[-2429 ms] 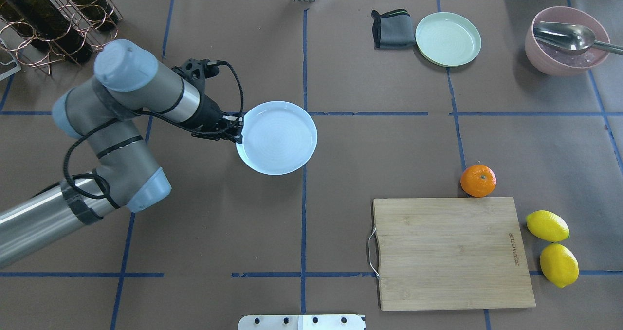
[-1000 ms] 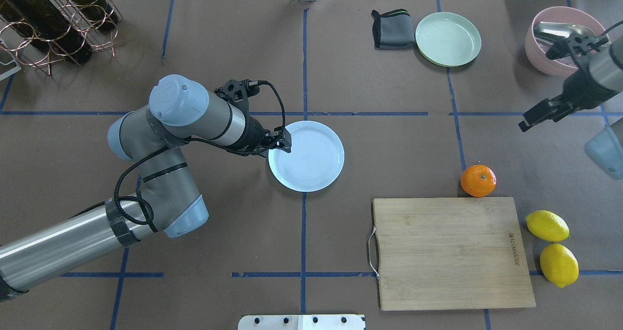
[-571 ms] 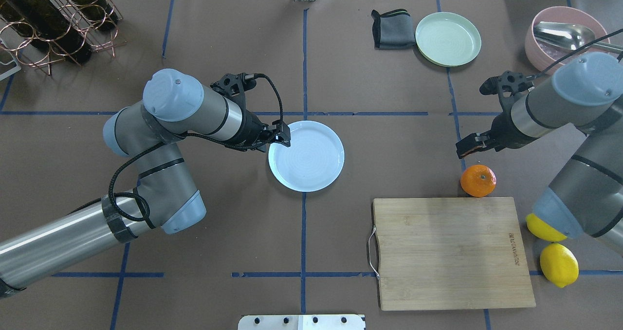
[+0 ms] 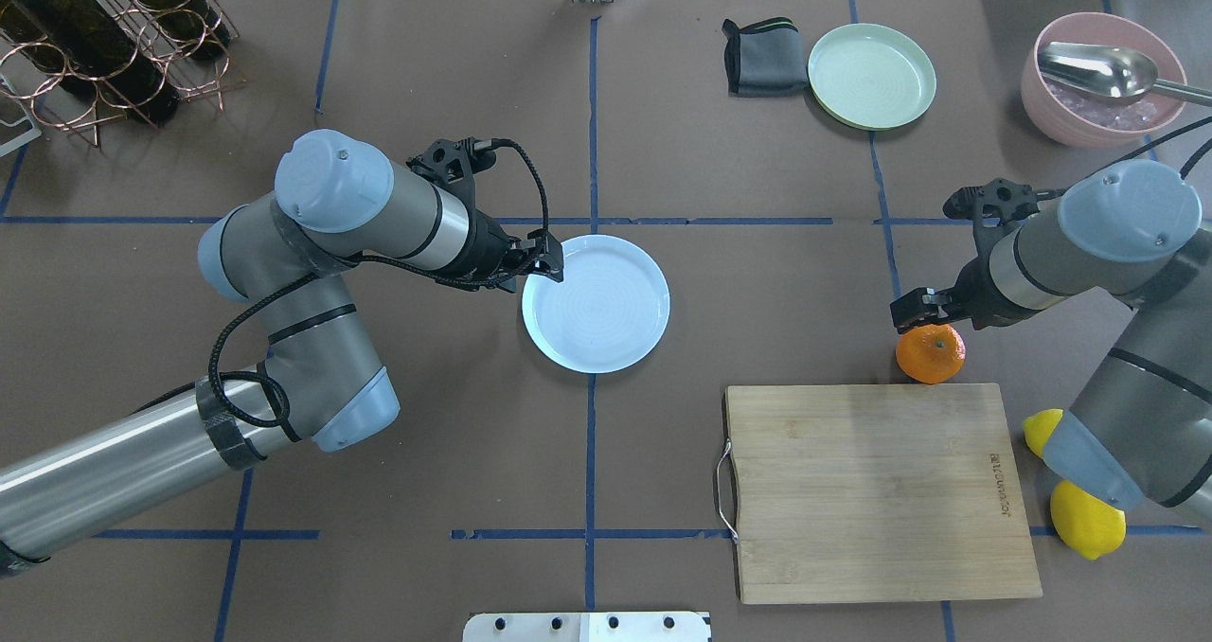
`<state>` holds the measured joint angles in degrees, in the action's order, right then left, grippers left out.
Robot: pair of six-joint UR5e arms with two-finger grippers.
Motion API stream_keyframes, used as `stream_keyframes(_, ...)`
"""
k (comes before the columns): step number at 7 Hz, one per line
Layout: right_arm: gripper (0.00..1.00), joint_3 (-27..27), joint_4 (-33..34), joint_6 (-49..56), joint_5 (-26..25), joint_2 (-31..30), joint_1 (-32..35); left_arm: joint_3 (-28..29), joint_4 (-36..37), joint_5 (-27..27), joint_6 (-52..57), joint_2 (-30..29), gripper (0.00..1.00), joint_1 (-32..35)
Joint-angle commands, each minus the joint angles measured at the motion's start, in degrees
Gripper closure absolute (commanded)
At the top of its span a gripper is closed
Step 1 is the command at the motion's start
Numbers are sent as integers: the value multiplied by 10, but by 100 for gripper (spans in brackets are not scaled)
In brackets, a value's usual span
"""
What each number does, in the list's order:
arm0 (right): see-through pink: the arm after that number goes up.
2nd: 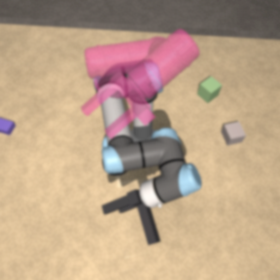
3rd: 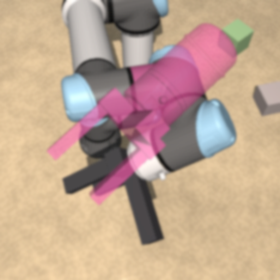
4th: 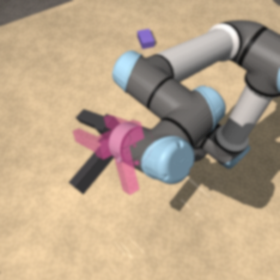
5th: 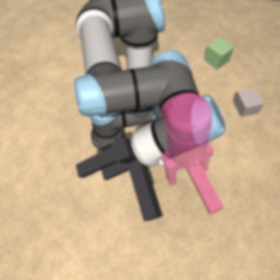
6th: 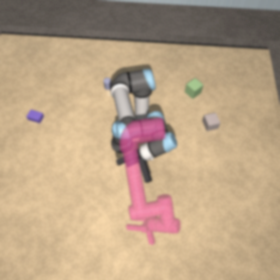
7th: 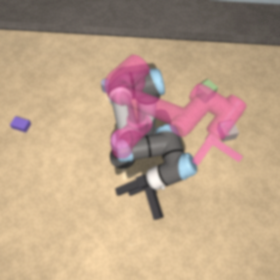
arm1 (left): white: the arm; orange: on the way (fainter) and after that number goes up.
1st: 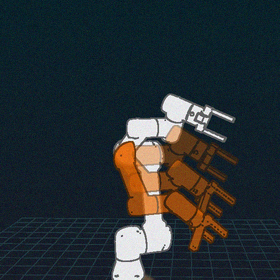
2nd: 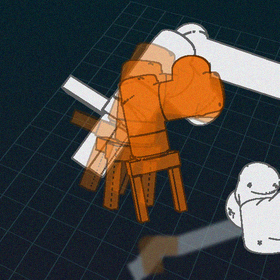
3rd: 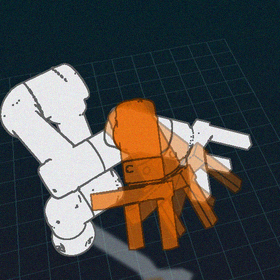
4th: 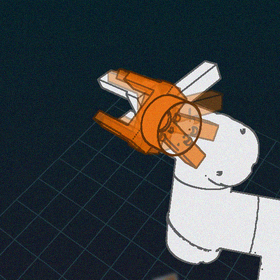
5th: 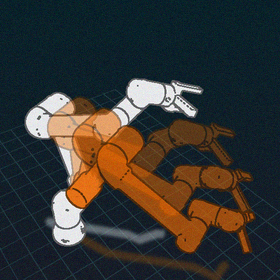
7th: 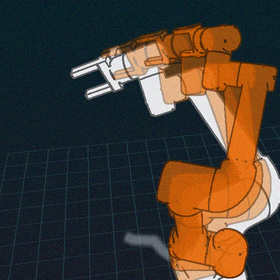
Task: Pick orange to plate
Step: 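Hold the plate with the left gripper while the right gripper reaches to the orange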
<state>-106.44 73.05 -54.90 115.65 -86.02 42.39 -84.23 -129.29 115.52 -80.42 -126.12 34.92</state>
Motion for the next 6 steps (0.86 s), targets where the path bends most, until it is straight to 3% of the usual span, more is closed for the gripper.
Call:
stream_keyframes(1,0,4,0,-5,-13,1,-23,-1,0,1,0,0,31,1)
stream_keyframes(6,0,21,1,-4,-33,1,-33,-1,0,1,1,1,31,2)
